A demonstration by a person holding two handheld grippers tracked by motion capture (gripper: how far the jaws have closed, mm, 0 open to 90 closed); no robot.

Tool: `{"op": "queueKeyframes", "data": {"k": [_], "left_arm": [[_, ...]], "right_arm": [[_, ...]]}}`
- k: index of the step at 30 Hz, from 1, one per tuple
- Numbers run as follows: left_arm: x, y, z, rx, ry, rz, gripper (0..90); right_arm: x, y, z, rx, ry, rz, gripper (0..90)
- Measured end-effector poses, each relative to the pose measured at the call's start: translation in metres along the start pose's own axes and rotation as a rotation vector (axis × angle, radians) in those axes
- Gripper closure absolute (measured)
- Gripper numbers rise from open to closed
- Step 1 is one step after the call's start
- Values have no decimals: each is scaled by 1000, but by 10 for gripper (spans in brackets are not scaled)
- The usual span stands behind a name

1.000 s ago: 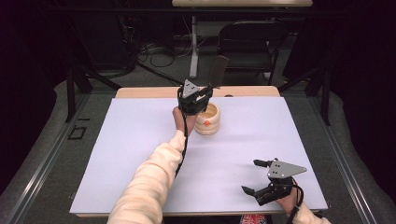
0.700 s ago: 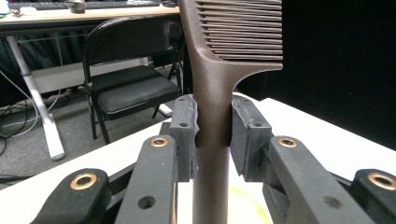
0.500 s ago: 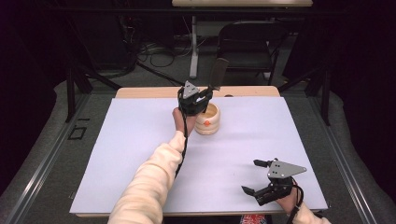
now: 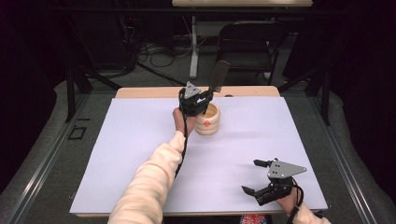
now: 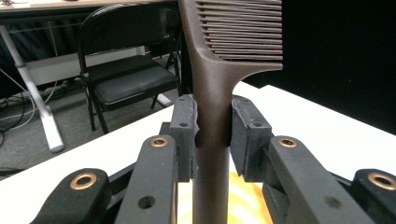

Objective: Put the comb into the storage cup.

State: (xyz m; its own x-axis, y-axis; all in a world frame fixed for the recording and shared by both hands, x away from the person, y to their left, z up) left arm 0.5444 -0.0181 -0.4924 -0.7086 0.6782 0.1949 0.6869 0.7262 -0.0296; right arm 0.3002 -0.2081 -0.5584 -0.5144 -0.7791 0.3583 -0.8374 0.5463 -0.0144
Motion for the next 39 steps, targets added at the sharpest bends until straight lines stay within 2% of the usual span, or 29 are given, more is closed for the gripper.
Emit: {"op": "queueKeyframes", "data": {"k": [6, 10, 22, 28, 30, 39], "left_arm": [[0, 0, 3, 0, 3, 5, 726], [0, 1, 5, 9, -2, -7, 727], [0, 2, 12, 6, 18, 4, 727], [0, 2, 15, 1, 25, -10, 727], [0, 2, 16, 2, 35, 4, 726], [-1, 1, 17, -2, 42, 6, 727]], "right_arm": [[0, 0, 0, 0, -1, 0, 0], [0, 0, 0, -1, -1, 1, 0], [0, 0, 0, -1, 1, 2, 0], [0, 0, 0, -2, 2, 3, 0], [0, 0, 0, -2, 2, 3, 0], [0, 0, 0, -2, 2, 3, 0]]}}
Point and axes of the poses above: each handheld gripper's, and its own axes: x roughly backward along the jaws, z roughly out of its underside, y roughly to its left, the point moved 7 cm from there along -x, roughly forward along the jaws, and after that the axes turned 5 degrees about -y, right-handed, at the moved point
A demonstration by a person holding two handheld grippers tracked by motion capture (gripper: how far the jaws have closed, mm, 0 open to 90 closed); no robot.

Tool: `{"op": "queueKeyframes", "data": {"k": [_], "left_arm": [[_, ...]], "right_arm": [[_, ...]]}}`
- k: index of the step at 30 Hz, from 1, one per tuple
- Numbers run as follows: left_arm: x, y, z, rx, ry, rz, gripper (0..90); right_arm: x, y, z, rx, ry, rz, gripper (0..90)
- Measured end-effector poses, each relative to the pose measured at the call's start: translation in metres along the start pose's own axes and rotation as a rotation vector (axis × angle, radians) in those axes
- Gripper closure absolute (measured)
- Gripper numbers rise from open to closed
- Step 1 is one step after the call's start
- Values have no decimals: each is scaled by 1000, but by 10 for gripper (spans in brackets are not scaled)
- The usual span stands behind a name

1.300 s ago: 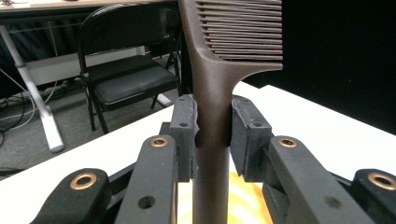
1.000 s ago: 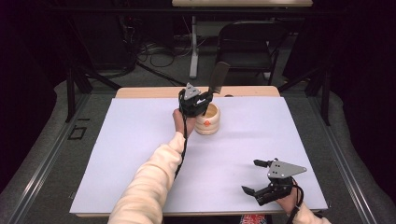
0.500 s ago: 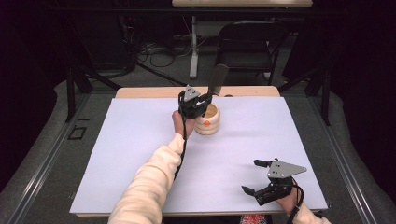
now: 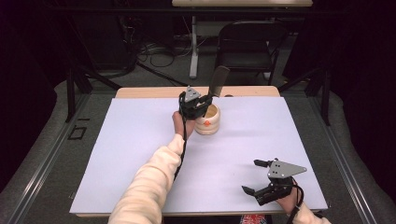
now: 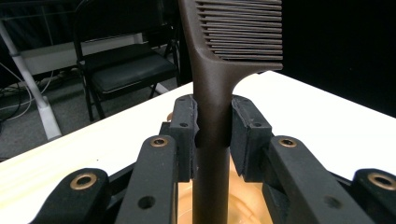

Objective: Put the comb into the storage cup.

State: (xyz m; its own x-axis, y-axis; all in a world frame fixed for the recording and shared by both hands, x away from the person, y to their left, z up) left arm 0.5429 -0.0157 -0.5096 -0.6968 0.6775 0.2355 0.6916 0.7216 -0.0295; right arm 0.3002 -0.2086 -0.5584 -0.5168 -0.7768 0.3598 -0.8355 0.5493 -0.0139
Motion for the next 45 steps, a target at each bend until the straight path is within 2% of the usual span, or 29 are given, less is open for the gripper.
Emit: {"op": "queueKeyframes", "data": {"k": [4, 8, 45], "left_arm": [[-1, 0, 1, -1, 0, -8, 727], [-1, 0, 2, -1, 9, 6, 726], [-3, -1, 12, -18, 65, 33, 727]], "right_arm": [[0, 0, 0, 0, 0, 0, 0], [0, 0, 0, 2, 0, 0, 1], [0, 0, 0, 0, 1, 2, 1]]}}
Point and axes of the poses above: each handheld gripper's, and its own axes: x roughly backward along the jaws, z roughly out of its underside, y roughly to its left, the point moved 7 cm from there along -x, roughly forward along the jaws, and after that the axes turned 5 degrees about -y, right-handed, at the moved point
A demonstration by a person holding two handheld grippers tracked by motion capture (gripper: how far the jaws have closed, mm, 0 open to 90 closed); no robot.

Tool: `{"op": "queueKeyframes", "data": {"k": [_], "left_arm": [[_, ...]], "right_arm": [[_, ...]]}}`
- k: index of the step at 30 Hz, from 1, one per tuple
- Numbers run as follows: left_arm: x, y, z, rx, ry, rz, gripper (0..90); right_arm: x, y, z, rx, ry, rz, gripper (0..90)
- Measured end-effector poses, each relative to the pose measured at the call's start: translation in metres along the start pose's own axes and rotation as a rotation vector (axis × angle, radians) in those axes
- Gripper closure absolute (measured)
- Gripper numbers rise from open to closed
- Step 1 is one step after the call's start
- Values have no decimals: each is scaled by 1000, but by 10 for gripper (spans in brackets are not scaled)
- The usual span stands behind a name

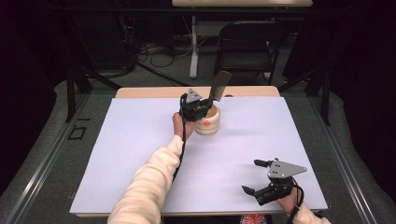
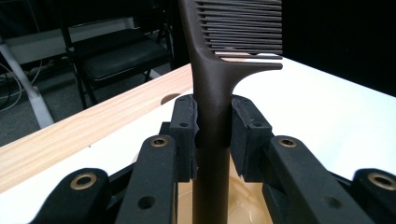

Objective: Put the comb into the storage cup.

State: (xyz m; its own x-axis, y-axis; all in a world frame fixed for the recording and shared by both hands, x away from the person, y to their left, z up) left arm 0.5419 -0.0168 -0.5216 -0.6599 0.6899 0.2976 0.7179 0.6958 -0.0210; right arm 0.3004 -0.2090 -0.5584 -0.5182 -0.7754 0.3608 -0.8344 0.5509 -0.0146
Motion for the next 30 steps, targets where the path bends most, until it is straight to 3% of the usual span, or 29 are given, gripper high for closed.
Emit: {"op": "queueKeyframes", "data": {"k": [30], "left_arm": [[-2, -1, 7, -7, 42, 21, 727]], "right_arm": [[0, 0, 0, -2, 1, 2, 1]]}}
Point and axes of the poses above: each handheld gripper's, and its own axes: x roughly backward along the jaws, z roughly out of its underside, y roughly to its left, the point moved 7 cm from there along -x, roughly forward along the jaws, and after that the axes turned 5 degrees about -y, right-handed, at the moved point
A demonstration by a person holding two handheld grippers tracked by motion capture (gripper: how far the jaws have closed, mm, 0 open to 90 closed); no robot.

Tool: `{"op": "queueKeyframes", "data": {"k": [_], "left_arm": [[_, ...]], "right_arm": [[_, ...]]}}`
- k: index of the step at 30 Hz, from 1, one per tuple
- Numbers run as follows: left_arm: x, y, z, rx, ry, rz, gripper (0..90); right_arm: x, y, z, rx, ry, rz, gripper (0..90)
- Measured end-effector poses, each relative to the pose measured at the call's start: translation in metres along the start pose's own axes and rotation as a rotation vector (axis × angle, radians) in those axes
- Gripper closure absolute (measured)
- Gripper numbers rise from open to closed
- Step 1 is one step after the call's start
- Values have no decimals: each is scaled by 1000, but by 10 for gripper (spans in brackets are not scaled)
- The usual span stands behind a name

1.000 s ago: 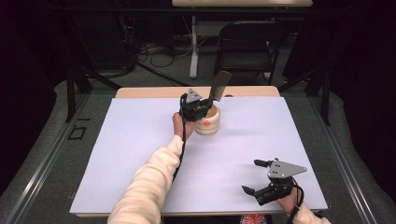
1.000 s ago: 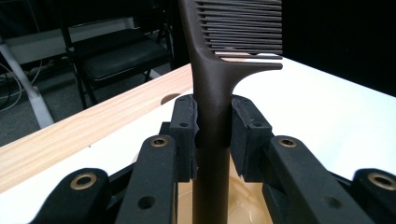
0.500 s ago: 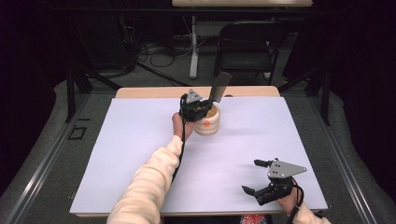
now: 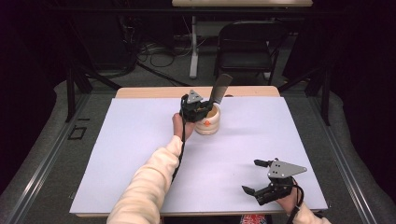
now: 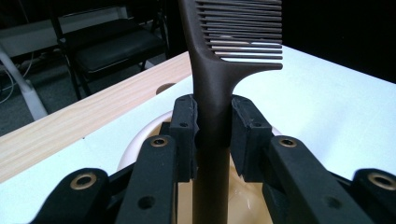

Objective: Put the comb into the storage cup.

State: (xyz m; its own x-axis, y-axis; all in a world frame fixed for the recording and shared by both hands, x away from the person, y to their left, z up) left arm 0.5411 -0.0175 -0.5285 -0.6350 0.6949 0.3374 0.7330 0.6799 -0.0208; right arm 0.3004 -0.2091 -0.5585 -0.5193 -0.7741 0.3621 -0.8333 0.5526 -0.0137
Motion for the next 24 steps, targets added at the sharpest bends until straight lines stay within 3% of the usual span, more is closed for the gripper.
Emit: {"op": "queueKeyframes", "data": {"k": [24], "left_arm": [[-1, 1, 5, -2, 27, 3, 726]], "right_arm": [[0, 0, 0, -4, 1, 0, 1]]}}
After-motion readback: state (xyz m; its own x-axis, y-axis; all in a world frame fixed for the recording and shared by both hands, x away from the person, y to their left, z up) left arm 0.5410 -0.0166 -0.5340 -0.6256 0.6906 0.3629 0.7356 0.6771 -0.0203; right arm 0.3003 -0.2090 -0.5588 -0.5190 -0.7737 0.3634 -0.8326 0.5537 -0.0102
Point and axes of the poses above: each handheld gripper's, and its own axes: x roughly backward along the jaws, z roughly out of its underside, y roughly to its left, the point moved 7 cm from there along -x, roughly forward along the jaws, and after that the axes turned 5 degrees about -y, right-handed, at the moved point
